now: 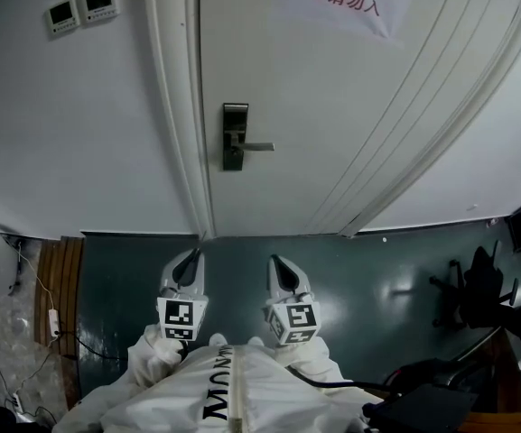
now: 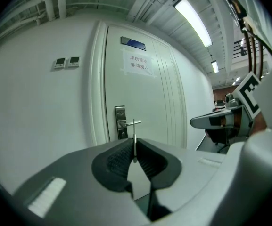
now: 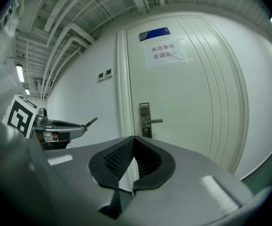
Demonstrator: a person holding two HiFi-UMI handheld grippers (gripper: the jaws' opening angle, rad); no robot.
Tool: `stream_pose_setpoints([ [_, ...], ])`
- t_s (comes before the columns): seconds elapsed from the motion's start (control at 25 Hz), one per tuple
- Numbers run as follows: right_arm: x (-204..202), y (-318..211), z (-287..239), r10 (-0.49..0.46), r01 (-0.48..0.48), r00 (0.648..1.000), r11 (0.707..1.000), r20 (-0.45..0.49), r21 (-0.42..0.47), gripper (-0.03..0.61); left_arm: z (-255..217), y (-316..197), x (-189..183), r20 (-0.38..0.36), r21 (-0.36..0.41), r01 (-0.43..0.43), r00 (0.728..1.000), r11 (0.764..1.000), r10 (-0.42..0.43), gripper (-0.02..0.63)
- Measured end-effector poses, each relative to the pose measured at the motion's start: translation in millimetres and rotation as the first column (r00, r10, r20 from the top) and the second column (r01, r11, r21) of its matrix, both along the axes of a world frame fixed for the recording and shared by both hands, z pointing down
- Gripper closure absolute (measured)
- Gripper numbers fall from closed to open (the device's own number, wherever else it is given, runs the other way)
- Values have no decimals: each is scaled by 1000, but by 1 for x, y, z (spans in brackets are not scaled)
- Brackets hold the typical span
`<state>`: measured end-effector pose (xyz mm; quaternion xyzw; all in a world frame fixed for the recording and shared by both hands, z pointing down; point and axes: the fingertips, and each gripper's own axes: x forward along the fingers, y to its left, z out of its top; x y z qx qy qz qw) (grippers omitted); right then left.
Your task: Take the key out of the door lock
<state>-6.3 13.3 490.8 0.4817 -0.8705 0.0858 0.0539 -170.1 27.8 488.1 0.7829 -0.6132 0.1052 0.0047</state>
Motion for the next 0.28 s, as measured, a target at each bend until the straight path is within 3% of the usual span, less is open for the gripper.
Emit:
stream_pose_setpoints([
  [0.28,8,5,1,-3,3,1000,1000,2,7,583,6,11,13,13,-9,-5,1000,1000,5,591],
])
